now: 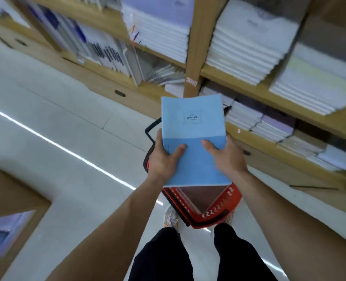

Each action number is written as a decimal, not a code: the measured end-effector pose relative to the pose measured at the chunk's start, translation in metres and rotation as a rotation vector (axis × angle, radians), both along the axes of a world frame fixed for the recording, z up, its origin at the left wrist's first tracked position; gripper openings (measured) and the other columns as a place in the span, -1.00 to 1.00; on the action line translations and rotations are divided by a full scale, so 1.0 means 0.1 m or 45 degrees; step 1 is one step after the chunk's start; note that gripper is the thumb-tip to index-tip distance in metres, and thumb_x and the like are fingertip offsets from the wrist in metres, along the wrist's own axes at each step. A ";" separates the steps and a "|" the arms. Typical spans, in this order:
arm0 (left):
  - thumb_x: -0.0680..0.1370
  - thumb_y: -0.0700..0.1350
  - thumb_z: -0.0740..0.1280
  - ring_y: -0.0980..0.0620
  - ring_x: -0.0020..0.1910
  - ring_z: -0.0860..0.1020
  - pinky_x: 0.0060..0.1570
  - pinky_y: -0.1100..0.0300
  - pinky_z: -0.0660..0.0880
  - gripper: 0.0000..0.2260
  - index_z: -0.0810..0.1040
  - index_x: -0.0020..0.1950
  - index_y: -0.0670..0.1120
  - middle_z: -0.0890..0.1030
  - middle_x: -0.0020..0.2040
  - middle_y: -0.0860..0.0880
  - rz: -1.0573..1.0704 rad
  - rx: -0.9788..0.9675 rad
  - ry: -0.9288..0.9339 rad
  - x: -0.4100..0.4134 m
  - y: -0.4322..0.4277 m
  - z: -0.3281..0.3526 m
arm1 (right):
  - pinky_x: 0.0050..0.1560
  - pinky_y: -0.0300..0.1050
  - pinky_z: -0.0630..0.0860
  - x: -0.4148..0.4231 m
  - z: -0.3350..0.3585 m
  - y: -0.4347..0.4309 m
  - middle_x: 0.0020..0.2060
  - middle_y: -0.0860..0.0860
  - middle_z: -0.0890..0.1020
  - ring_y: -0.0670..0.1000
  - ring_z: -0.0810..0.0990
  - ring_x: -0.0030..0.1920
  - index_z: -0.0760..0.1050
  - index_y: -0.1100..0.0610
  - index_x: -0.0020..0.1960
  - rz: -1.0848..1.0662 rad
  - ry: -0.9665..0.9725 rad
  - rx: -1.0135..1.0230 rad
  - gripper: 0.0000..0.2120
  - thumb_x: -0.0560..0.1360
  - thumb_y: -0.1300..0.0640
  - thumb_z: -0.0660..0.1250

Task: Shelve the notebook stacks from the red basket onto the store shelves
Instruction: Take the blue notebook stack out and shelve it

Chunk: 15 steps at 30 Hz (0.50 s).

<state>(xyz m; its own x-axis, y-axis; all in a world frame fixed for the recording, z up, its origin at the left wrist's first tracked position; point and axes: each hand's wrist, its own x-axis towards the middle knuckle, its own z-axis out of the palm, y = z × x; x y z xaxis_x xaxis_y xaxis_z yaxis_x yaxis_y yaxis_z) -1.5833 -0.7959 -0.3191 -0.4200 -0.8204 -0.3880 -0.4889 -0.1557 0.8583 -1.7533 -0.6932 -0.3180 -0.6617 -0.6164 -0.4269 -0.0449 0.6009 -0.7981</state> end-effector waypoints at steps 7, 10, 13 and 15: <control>0.50 0.07 0.50 0.24 -0.02 0.62 -0.25 0.50 0.46 -0.54 0.40 0.32 0.23 0.64 0.08 0.17 -0.217 -0.003 0.093 -0.65 0.26 0.93 | -0.23 -0.47 0.47 -0.39 1.00 0.59 0.03 -0.15 0.69 -0.22 0.65 -0.06 0.52 -0.05 0.32 -0.256 0.116 -0.091 -0.53 0.46 -0.11 0.51; 0.50 0.02 0.50 0.41 -0.20 0.57 -0.29 0.54 0.43 -0.50 0.39 0.38 0.18 0.63 0.02 0.18 -0.322 -0.014 0.144 -0.97 0.46 1.21 | -0.24 -0.46 0.48 -0.56 1.29 0.89 0.02 -0.13 0.69 -0.25 0.63 -0.09 0.51 -0.04 0.31 -0.370 0.123 -0.114 -0.53 0.46 -0.10 0.51; 0.48 -0.03 0.54 0.16 -0.02 0.68 -0.05 0.25 0.62 -0.47 0.42 0.39 0.13 0.69 0.06 0.14 -0.410 0.032 0.208 -1.30 0.66 1.34 | -0.15 -0.24 0.59 -0.76 1.45 1.20 0.00 -0.14 0.69 -0.14 0.68 -0.06 0.51 -0.05 0.28 -0.474 0.140 -0.116 -0.50 0.42 -0.21 0.50; 0.47 -0.03 0.54 0.21 -0.02 0.67 -0.05 0.19 0.64 -0.45 0.41 0.40 0.17 0.68 0.09 0.13 -0.465 0.050 0.198 -1.52 0.77 1.41 | -0.15 -0.19 0.59 -0.91 1.48 1.37 -0.04 -0.17 0.68 -0.15 0.67 -0.08 0.51 -0.07 0.27 -0.513 0.167 -0.095 -0.52 0.44 -0.22 0.48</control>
<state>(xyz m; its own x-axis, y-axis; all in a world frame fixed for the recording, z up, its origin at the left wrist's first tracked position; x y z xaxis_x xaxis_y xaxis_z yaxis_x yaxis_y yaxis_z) -1.7353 -0.7186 -0.1785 -0.7374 -0.5921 -0.3251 -0.3831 -0.0297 0.9232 -1.8447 -0.5559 -0.1700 -0.9017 -0.3232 -0.2870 0.0775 0.5323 -0.8430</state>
